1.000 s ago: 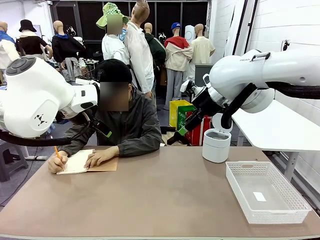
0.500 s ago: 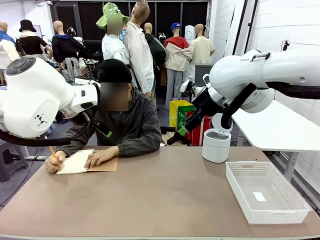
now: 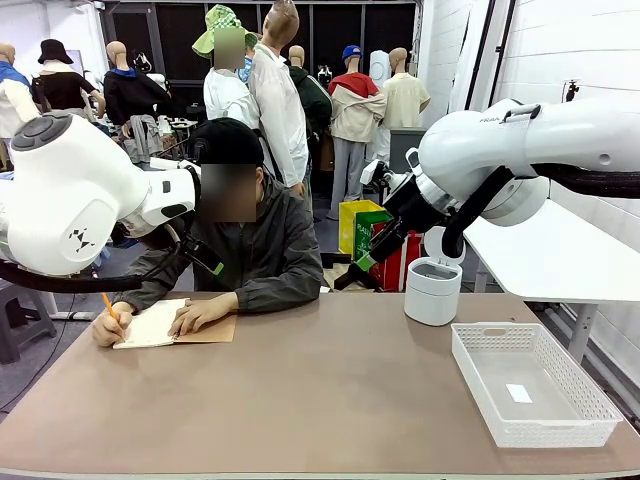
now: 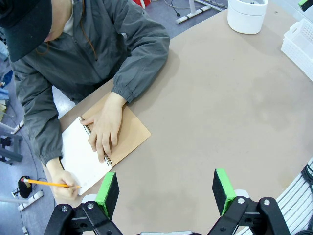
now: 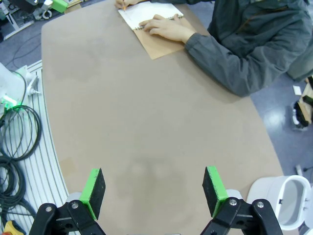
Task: Sort the paper based on its condition.
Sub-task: If a person hands you a paper, place it in the Organizing basket , and if it's crumpled, put it in the Trash can.
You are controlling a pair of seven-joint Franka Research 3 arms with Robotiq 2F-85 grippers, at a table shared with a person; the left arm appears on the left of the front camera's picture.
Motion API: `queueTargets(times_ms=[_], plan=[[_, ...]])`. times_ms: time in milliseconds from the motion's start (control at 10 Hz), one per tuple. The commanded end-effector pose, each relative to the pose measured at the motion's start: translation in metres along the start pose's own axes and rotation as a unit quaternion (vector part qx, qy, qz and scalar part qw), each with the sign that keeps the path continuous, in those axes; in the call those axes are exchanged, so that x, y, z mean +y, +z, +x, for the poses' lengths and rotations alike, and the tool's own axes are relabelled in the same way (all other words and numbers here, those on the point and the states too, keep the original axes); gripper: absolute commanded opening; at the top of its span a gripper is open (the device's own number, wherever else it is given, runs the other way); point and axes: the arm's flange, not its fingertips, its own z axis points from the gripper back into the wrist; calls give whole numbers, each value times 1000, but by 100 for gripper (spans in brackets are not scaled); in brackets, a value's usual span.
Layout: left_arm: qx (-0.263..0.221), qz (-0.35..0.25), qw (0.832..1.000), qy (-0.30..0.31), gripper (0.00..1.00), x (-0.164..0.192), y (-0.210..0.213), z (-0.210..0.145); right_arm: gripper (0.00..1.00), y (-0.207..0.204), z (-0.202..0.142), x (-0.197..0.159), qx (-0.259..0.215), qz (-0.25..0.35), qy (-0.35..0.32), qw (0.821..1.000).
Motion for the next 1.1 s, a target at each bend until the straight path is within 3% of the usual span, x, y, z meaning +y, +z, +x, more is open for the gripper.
queueTargets(times_ms=[0,1000], plan=[[0,2,1000,1,100,1,0,-1,100,-1,-1,0,3,0,0,1000],[0,2,1000,1,100,1,0,-1,100,-1,-1,0,3,0,0,1000]])
